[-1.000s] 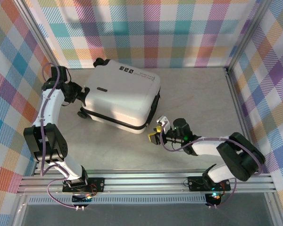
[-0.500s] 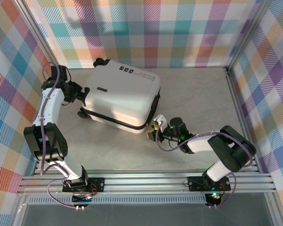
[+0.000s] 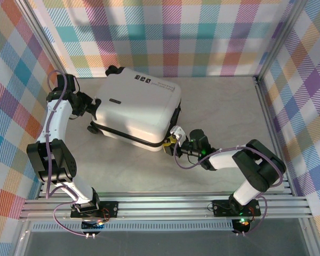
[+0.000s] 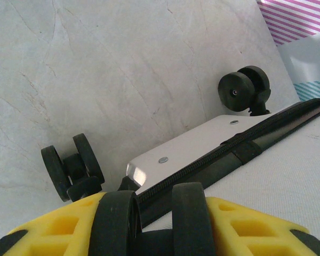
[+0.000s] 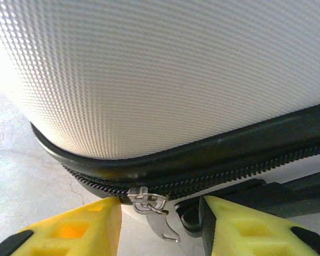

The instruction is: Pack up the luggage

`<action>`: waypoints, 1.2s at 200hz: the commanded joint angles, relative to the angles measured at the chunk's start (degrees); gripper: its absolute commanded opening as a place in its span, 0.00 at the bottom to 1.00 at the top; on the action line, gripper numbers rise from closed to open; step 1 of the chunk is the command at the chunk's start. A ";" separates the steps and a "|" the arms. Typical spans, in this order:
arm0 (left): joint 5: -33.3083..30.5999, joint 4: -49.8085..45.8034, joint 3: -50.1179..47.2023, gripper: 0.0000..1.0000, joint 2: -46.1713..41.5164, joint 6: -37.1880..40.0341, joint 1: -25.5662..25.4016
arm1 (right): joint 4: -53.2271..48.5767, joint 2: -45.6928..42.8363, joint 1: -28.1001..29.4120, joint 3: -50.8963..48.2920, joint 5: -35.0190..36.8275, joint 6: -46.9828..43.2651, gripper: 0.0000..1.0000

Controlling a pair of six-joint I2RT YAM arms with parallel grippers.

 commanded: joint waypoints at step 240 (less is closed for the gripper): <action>9.39 -0.80 2.27 0.00 2.29 14.93 0.87 | -16.65 1.14 -9.92 12.66 5.34 1.66 0.00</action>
